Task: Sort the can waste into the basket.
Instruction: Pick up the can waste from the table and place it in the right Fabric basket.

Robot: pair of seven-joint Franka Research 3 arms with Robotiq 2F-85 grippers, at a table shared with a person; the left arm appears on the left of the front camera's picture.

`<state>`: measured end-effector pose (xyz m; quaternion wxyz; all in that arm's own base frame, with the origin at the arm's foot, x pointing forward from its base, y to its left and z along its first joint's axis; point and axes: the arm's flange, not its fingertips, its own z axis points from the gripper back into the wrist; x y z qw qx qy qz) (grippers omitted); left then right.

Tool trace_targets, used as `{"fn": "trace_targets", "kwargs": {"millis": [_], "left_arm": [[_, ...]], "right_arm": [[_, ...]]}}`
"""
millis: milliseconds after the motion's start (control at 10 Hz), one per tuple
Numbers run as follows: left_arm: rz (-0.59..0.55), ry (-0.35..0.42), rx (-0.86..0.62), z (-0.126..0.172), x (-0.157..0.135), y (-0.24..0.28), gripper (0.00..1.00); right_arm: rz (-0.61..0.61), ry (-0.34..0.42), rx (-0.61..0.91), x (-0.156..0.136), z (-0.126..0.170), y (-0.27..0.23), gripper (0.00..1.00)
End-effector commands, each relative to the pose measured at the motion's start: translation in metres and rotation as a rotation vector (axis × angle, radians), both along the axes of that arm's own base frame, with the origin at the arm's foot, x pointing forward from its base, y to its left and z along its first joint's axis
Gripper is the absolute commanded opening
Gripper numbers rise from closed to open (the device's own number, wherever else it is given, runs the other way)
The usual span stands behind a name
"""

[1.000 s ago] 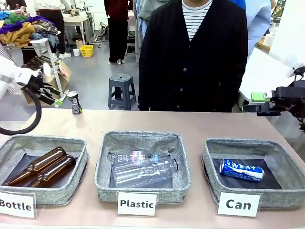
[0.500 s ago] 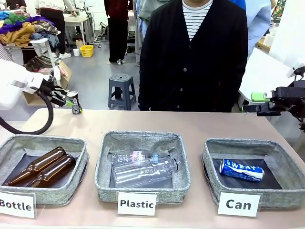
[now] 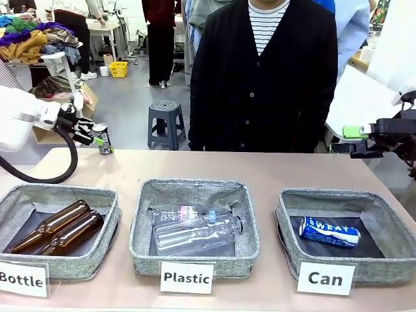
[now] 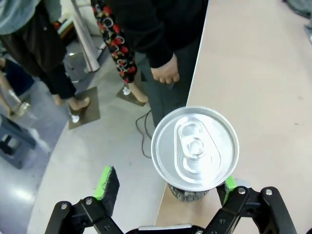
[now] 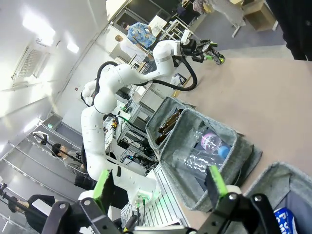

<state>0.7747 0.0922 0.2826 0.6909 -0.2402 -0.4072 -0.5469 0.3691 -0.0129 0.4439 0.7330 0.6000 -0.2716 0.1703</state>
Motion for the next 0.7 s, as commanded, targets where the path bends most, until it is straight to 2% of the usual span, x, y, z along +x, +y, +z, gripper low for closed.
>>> {"fn": "trace_targets", "kwargs": {"millis": [0, 100, 300, 400, 500, 600], "left_arm": [[-0.053, 0.008, -0.066, -0.0007, 0.0197, -0.0066, 1.0], [-0.093, 0.008, -0.085, -0.001, 0.0223, -0.0108, 1.0], [-0.091, -0.002, -0.09, 0.0005, 0.0258, -0.0164, 1.0], [-0.105, -0.005, -0.092, 0.001, 0.0266, -0.0166, 0.42], [-0.111, 0.002, -0.089, 0.0009, 0.0261, -0.0165, 0.42], [-0.115, 0.006, -0.081, 0.0003, 0.0253, -0.0165, 0.0]], "right_arm": [[0.008, 0.012, -0.003, -0.0038, 0.002, -0.0016, 1.0], [0.008, 0.012, -0.003, -0.0038, 0.002, -0.0016, 1.0], [0.008, 0.012, -0.003, -0.0038, 0.002, -0.0016, 1.0], [0.008, 0.012, -0.003, -0.0038, 0.002, -0.0016, 1.0], [0.008, 0.012, -0.003, -0.0038, 0.002, -0.0016, 1.0], [0.008, 0.012, -0.003, -0.0038, 0.002, -0.0016, 1.0]]}}
